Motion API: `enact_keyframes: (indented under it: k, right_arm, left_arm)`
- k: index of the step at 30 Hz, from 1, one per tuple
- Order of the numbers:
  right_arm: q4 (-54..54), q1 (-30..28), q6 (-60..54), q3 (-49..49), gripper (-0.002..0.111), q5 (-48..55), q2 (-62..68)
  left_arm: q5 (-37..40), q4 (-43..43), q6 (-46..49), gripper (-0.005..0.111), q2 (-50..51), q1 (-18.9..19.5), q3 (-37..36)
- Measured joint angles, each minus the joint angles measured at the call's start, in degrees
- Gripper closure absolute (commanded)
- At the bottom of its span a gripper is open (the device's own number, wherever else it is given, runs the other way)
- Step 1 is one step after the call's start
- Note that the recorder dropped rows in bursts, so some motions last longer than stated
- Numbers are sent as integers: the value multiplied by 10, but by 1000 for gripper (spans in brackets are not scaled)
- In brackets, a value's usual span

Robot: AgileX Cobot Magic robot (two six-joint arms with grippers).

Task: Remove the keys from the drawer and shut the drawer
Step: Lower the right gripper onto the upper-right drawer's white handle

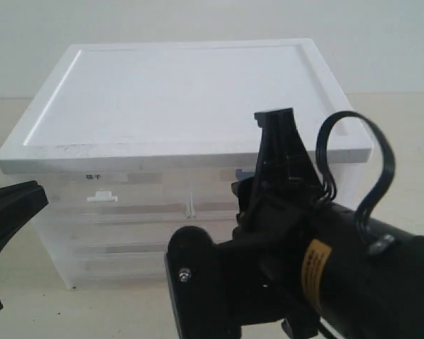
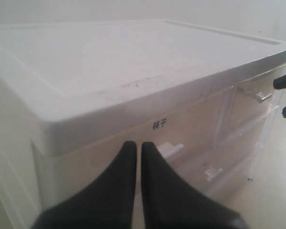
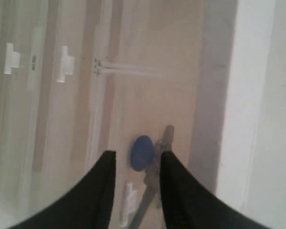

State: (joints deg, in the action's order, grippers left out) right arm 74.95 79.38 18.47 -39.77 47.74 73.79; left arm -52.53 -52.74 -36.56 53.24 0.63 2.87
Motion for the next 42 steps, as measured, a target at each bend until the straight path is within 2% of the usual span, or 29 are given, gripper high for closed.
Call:
enact_keyframes:
  k: [7,12,20,29,33,42]
  right_arm:
    - [-20,0,47,0,80,8,16]
    - [-37,0,41,41,80,6,-1]
    - [15,0,59,98,80,-7,-90]
    - [48,-68,73,130,80,-84,-147]
    - [55,-72,77,130,80,-120,-147]
    - [67,-74,92,130,80,-132,-147]
  left_arm:
    - [0,1,-6,102,0,0,0]
    - [0,1,-13,102,0,0,0]
    - [0,1,-19,102,0,0,0]
    - [-1,1,-24,102,0,0,0]
    - [-1,1,-25,102,0,0,0]
    - [-6,-1,-28,102,0,0,0]
